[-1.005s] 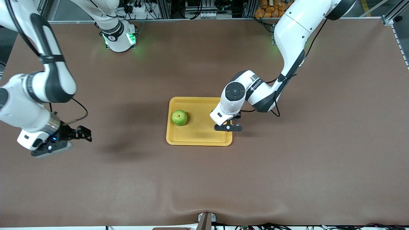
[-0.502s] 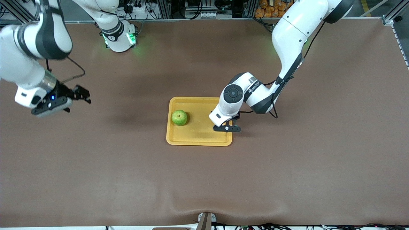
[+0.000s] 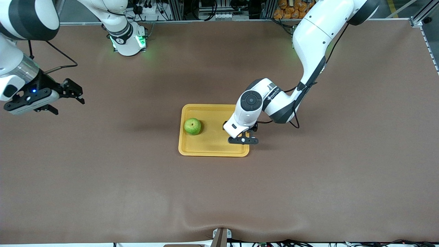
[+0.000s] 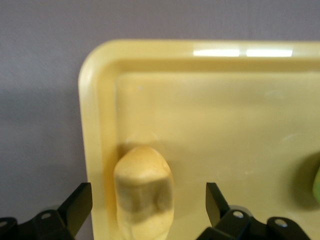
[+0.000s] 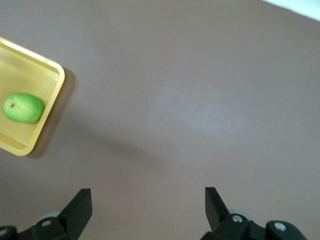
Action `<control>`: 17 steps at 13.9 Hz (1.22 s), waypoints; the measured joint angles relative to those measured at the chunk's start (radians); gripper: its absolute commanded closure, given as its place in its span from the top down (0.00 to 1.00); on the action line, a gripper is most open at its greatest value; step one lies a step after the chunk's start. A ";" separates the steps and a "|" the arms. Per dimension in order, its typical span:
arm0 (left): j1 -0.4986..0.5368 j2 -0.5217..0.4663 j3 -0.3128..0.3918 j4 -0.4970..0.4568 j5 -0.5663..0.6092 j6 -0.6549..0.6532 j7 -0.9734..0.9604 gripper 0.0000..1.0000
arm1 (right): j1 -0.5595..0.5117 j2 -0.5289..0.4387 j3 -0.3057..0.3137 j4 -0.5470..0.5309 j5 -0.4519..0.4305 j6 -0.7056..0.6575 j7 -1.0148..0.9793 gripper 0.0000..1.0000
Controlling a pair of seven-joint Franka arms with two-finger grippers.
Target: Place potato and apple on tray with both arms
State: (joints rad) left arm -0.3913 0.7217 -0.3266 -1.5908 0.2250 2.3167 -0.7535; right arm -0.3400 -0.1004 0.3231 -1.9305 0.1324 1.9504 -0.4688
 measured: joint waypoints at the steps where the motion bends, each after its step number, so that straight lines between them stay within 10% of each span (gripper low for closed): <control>1: 0.006 -0.008 0.004 0.006 0.001 -0.006 0.000 1.00 | 0.004 0.026 0.000 0.039 0.000 -0.026 0.000 1.00; 4: 0.053 -0.057 0.006 0.017 0.009 -0.068 0.004 1.00 | 0.099 0.075 -0.075 0.108 -0.006 -0.077 0.022 1.00; 8: 0.114 -0.157 0.007 0.020 0.010 -0.173 0.012 1.00 | 0.379 0.081 -0.353 0.117 -0.018 -0.114 0.085 1.00; 17: 0.276 -0.315 0.010 0.021 0.011 -0.333 0.161 1.00 | 0.410 0.082 -0.375 0.120 -0.029 -0.183 0.247 1.00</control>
State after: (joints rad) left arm -0.1152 0.4069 -0.3168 -1.5703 0.2363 1.9837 -0.5926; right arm 0.0704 -0.0189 -0.0524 -1.8108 0.1034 1.7675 -0.2217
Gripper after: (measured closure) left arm 0.000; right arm 0.000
